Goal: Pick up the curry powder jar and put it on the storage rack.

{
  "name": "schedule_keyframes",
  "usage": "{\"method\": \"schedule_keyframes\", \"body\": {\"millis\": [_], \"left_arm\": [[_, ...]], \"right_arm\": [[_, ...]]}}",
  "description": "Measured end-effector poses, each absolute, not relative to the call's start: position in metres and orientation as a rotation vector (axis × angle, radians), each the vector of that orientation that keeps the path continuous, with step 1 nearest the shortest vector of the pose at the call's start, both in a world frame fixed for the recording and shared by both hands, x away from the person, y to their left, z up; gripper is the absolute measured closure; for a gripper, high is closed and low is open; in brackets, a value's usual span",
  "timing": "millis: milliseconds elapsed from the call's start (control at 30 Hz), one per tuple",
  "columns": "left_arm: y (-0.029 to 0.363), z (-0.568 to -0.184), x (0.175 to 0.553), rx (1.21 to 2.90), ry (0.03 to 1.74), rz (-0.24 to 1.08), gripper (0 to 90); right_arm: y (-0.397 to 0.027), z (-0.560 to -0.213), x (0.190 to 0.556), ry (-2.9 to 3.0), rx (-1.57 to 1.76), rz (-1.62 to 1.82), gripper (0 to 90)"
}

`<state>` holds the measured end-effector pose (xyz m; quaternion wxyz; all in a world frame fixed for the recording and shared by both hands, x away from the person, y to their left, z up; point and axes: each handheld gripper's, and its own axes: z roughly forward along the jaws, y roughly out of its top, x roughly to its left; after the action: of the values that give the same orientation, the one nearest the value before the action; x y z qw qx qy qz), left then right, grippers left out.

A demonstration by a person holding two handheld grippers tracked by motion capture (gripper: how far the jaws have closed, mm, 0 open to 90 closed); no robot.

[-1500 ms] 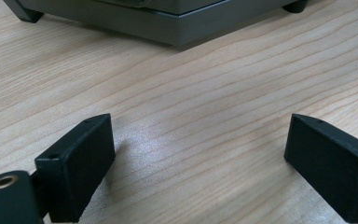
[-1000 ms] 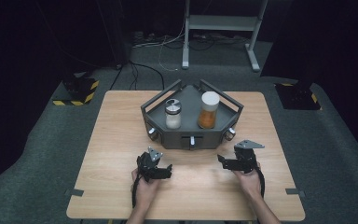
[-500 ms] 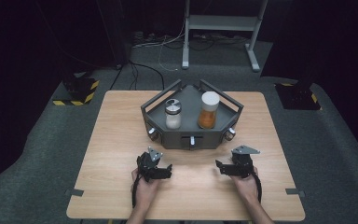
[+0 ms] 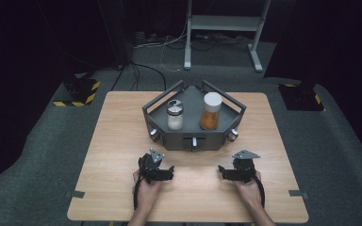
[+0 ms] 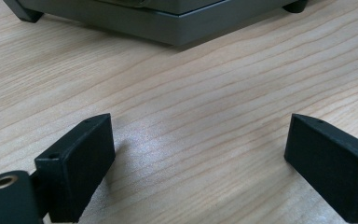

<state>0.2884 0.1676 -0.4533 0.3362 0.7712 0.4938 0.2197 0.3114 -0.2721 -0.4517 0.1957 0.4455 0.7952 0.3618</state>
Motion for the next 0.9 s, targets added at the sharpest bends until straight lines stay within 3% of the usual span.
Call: {"method": "schedule_keyframes", "body": {"millis": [900], "left_arm": [[0.1674, -0.4533, 0.2879, 2.010, 1.289, 0.574, 8.5]], "right_arm": [[-0.2662, -0.4515, 0.3103, 2.224, 1.239, 0.978, 12.6]]}}
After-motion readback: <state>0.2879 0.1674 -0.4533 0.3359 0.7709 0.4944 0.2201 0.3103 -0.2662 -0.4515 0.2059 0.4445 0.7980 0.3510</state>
